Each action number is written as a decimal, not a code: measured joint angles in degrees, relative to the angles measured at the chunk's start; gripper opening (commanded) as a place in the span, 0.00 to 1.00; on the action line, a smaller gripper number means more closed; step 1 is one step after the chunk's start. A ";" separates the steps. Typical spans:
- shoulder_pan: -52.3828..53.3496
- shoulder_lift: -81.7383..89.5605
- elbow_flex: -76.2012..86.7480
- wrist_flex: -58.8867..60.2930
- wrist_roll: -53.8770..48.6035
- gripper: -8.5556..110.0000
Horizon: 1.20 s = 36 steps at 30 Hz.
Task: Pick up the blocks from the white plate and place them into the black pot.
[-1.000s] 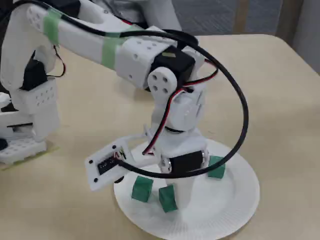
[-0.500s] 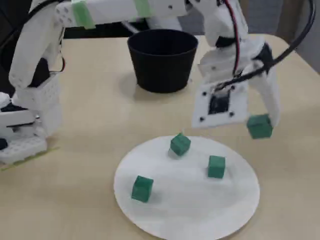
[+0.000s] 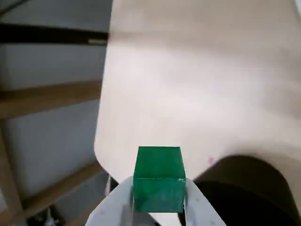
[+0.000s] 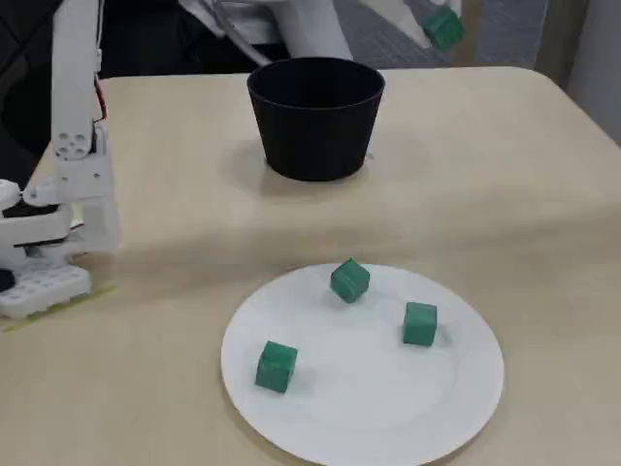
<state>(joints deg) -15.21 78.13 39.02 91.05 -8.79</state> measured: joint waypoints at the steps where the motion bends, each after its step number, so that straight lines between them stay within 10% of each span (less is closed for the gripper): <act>1: -2.37 0.44 0.00 1.23 0.88 0.05; 12: -22.41 6.59 15.03 3.52 8.96 0.05; 27: -22.85 -2.99 16.79 -3.16 7.65 0.05; 36: -21.71 -2.99 16.79 -1.49 7.29 0.30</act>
<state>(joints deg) -36.91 75.15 55.81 89.56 -1.49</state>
